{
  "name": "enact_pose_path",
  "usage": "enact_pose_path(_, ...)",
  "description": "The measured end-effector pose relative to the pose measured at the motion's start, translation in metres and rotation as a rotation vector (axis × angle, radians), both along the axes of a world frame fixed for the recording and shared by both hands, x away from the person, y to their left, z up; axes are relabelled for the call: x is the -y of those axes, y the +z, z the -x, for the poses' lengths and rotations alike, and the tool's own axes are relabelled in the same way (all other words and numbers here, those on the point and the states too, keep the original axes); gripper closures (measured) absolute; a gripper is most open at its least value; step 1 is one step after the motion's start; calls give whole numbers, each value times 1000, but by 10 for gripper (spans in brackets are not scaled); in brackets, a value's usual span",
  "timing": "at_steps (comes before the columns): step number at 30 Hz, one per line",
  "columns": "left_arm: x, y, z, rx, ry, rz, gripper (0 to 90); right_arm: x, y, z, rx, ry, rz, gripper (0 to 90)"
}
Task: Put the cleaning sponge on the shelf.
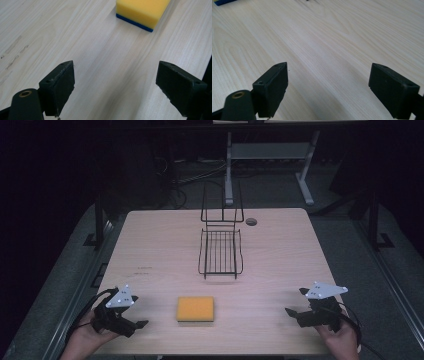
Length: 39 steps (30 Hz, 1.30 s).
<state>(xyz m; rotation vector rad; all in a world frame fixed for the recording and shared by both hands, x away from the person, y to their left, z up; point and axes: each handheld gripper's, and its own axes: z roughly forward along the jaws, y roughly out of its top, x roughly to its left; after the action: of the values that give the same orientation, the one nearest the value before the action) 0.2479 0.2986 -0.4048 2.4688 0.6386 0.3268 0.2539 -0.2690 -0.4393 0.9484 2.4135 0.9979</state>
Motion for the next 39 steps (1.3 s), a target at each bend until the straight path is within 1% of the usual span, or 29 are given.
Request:
enact_pose_path(1, 2, 2, -3, -8, -11, -3, 149, 0, 0, 0, 3, 3, 3, 155)
enact_pose_path(5, 6, 4, -5, -15, -31, -10, 149, -1, -1, -1, 0, 9, 3, 155)
enact_pose_path(6, 10, 5, -6, -21, -42, -17, 149, -3, -1, -1, 3, 16, 16, 155)
enact_pose_path(7, 10, 5, -6, -21, -42, -17, 149, -3, -1, -1, 3, 16, 16, 155)
enact_pose_path(8, 14, 7, -7, -20, -62, -19, 149, -5, -1, 0, -5, 20, 9, 155)
enact_pose_path(9, 14, 7, -7, -20, -62, -19, 149, -5, -1, 0, -5, 20, 9, 155)
enact_pose_path(10, 18, 9, -8, -23, -73, -19, 149, -6, -1, -1, -1, 26, 18, 155)
enact_pose_path(11, 18, 9, -8, -23, -73, -19, 149, -6, -1, -1, -1, 26, 18, 155)
enact_pose_path(12, 22, 10, -9, -22, -88, -21, 149, -7, -1, 0, 1, 32, 17, 155)
enact_pose_path(15, 26, 11, -9, -20, -97, -30, 149, -8, -1, 0, 2, 30, 20, 155)
enact_pose_path(16, 29, 11, -10, -20, -109, -31, 149, -9, -1, 0, 4, 33, 22, 155)
enact_pose_path(18, 31, 11, -10, -21, -113, -33, 149, -9, -1, 0, 1, 32, 19, 154)
enact_pose_path(20, 34, 11, -11, -30, -121, -31, 149, -10, -1, -1, -2, 31, 15, 154)
enact_pose_path(22, 35, 11, -11, -28, -127, -32, 149, -11, -1, -1, -2, 31, 15, 154)
enact_pose_path(27, 39, 12, -13, -29, -141, -34, 149, -12, -2, -2, -6, 37, 27, 154)
enact_pose_path(31, 44, 14, -15, -34, -160, -46, 149, -13, -2, -1, -2, 41, 29, 154)
enact_pose_path(35, 51, 18, -18, -34, -181, -55, 149, -12, -1, -1, -1, 40, 19, 154)
enact_pose_path(36, 54, 19, -19, -38, -193, -62, 149, -11, -1, 0, 3, 40, 14, 154)
enact_pose_path(39, 58, 20, -20, -41, -204, -69, 149, -11, 0, 0, 0, 40, 12, 154)
